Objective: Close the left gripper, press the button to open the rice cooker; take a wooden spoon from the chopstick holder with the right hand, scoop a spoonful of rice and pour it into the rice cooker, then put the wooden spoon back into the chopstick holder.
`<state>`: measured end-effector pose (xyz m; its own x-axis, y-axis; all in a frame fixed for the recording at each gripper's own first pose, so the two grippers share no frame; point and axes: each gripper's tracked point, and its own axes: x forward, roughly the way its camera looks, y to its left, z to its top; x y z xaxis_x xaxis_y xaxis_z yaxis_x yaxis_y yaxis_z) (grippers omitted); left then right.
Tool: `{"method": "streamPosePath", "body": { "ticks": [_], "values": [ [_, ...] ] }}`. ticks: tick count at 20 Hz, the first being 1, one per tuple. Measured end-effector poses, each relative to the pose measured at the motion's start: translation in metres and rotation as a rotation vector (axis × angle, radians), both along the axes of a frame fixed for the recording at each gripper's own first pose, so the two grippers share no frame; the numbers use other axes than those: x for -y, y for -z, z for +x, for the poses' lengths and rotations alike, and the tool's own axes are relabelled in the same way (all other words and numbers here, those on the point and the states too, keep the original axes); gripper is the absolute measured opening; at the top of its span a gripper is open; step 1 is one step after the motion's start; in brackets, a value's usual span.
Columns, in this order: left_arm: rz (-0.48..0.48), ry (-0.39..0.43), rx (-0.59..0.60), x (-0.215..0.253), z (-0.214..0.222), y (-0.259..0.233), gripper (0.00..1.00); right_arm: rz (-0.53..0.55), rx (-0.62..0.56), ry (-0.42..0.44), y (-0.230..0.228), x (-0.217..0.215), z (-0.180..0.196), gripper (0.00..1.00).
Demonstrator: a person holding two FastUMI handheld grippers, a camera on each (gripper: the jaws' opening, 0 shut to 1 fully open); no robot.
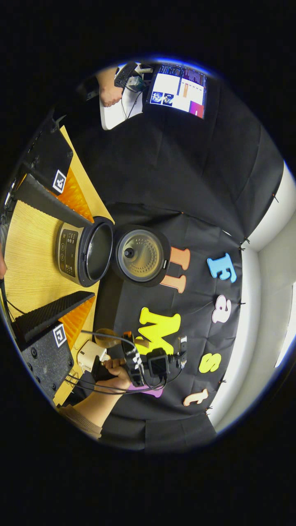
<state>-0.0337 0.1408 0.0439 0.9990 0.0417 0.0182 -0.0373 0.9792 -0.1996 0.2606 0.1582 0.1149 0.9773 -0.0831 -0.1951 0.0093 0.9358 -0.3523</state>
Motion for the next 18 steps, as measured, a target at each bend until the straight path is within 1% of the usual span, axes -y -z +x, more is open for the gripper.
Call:
{"method": "streamPosePath", "body": {
  "ticks": [3, 6, 8, 9, 10, 13, 14, 15, 16, 17, 18],
  "values": [
    [0.017, 0.009, 0.001, 0.01, 0.0, -0.001, 0.99, 0.028, 0.017, 0.065, -0.003, 0.047, -0.013, 0.11],
    [0.036, 0.026, 0.006, 0.022, -0.001, -0.003, 0.99, 0.044, 0.034, 0.145, -0.006, 0.107, -0.023, 0.11],
    [0.065, 0.029, 0.017, 0.03, -0.004, -0.006, 0.99, 0.057, 0.031, 0.184, -0.003, 0.142, -0.029, 0.11],
    [0.081, 0.028, 0.026, 0.034, -0.006, -0.009, 0.99, 0.067, 0.027, 0.2, -0.001, 0.159, -0.032, 0.14],
    [0.094, 0.03, 0.033, 0.039, -0.007, -0.011, 0.99, 0.08, 0.024, 0.213, 0.002, 0.176, -0.034, 0.11],
    [0.132, 0.061, 0.04, 0.058, -0.008, -0.012, 0.99, 0.116, 0.019, 0.266, 0.014, 0.226, -0.04, 0.11],
    [0.143, 0.07, 0.04, 0.062, -0.008, -0.012, 0.99, 0.12, 0.012, 0.289, 0.021, 0.242, -0.04, 0.14],
    [0.155, 0.077, 0.038, 0.061, -0.013, -0.012, 0.99, 0.123, 0.006, 0.311, 0.028, 0.256, -0.042, 0.14],
    [0.165, 0.08, 0.037, 0.065, -0.012, -0.011, 0.99, 0.131, 0.005, 0.336, 0.034, 0.269, -0.041, 0.11],
    [0.176, 0.082, 0.034, 0.066, -0.012, -0.01, 0.99, 0.145, -0.002, 0.359, 0.041, 0.28, -0.041, 0.11],
    [0.185, 0.083, 0.031, 0.067, -0.011, -0.009, 0.99, 0.173, -0.016, 0.375, 0.051, 0.289, -0.043, 0.14]
  ]
}}
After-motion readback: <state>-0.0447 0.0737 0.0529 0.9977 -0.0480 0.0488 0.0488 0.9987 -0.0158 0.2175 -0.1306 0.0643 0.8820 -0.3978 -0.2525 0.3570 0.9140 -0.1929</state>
